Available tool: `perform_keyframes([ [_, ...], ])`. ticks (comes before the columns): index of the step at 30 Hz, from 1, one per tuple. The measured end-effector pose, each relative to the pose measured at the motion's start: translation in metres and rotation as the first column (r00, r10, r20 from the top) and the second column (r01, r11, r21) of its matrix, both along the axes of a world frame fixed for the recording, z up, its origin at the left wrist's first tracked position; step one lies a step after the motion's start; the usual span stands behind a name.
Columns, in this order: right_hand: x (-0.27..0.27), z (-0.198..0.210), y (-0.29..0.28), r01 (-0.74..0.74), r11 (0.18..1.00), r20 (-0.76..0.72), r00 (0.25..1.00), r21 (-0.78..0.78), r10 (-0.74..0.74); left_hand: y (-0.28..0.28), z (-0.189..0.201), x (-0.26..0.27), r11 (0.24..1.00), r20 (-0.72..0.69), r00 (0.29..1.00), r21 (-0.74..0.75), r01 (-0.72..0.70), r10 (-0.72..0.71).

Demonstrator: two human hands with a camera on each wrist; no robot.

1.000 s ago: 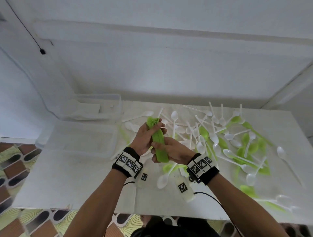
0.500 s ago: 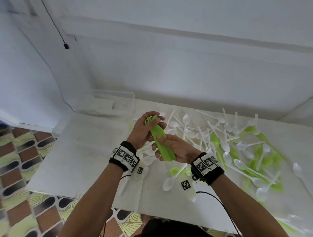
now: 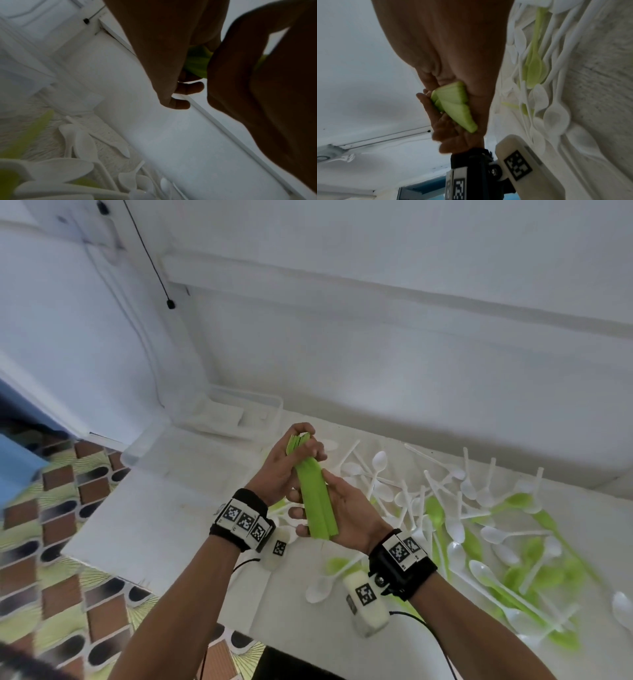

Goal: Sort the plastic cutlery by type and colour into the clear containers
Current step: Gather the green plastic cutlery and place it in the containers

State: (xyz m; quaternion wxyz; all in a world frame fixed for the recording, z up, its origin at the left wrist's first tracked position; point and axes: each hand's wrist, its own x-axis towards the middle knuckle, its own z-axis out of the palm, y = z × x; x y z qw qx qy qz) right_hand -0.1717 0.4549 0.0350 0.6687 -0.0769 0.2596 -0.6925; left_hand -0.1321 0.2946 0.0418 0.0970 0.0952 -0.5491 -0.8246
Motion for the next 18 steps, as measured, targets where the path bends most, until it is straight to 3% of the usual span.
perform_keyframes([
  [6,0.013,0.002,-0.026,-0.004,0.997,0.069,0.998,-0.079,0.010,-0.016,0.009,0.016,0.997,0.014,0.997,-0.029,0.074,-0.073],
  [12,0.020,0.007,-0.073,-0.028,0.998,0.085,0.996,0.059,0.023,-0.062,0.004,0.038,0.992,0.058,0.998,-0.117,0.046,-0.039],
  [14,0.025,0.013,-0.095,-0.058,0.995,0.060,0.997,0.085,0.053,-0.082,0.002,0.045,0.998,0.038,0.999,-0.063,0.009,-0.007],
  [18,0.032,0.015,-0.133,-0.085,0.992,0.000,0.996,0.092,0.086,-0.128,0.007,0.054,0.992,0.001,0.996,-0.082,0.093,-0.093],
])
